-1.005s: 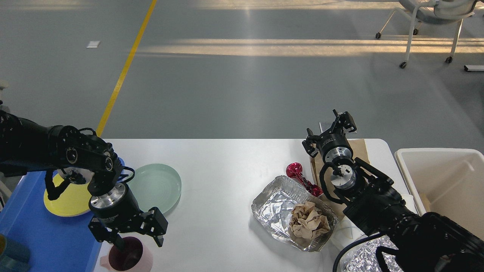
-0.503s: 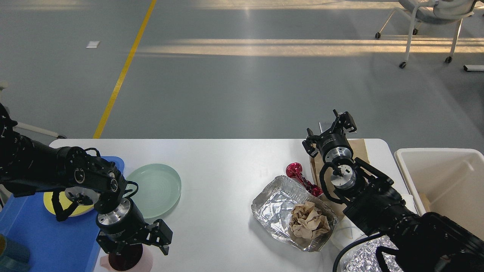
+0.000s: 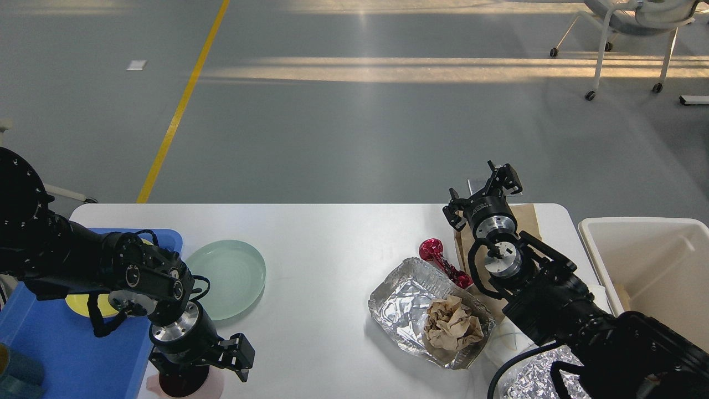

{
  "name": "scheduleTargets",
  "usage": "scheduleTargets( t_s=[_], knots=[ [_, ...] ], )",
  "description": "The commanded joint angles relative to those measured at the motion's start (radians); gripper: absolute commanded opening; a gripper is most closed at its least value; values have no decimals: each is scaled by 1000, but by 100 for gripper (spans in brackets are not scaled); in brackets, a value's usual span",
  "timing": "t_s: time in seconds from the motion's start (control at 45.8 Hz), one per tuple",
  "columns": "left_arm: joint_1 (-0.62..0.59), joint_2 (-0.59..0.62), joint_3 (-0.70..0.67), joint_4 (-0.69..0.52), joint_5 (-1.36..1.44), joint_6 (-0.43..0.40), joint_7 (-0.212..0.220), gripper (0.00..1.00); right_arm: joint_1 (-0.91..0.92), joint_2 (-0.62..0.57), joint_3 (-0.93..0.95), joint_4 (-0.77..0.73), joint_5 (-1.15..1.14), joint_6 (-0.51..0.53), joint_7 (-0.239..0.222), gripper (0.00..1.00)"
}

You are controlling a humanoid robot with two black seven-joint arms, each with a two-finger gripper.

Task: Tidy desktop
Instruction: 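Grasp the pink cup with the left gripper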

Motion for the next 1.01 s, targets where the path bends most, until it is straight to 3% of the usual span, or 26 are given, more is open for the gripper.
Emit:
scheduleTargets(
  t_s=[0.0, 0.131, 0.262, 0.437, 0.656, 0.83, 0.983],
  knots=[
    [6, 0, 1, 0, 14, 5, -1, 52, 0, -2, 0, 0, 1, 0, 0, 100],
    [6, -8, 2, 0, 17, 0, 1, 41, 0, 0, 0, 0, 1, 0, 0, 100],
    [8, -11, 1, 0, 24, 8, 1, 15, 0, 0, 0, 0, -1, 0, 0, 100],
    [5, -11, 4, 1, 25, 5, 7, 0, 0, 0, 0, 0, -1, 0, 0, 100],
    [-8, -10, -1, 1, 91, -4, 59, 0, 0, 0, 0, 0, -1, 0, 2, 100],
    [-51, 1, -8, -2, 136, -23, 61, 0, 0, 0, 0, 0, -1, 0, 2, 100],
    [-107, 6, -10, -2, 136, -92, 61, 0, 0, -2, 0, 0, 1, 0, 0, 100]
  ],
)
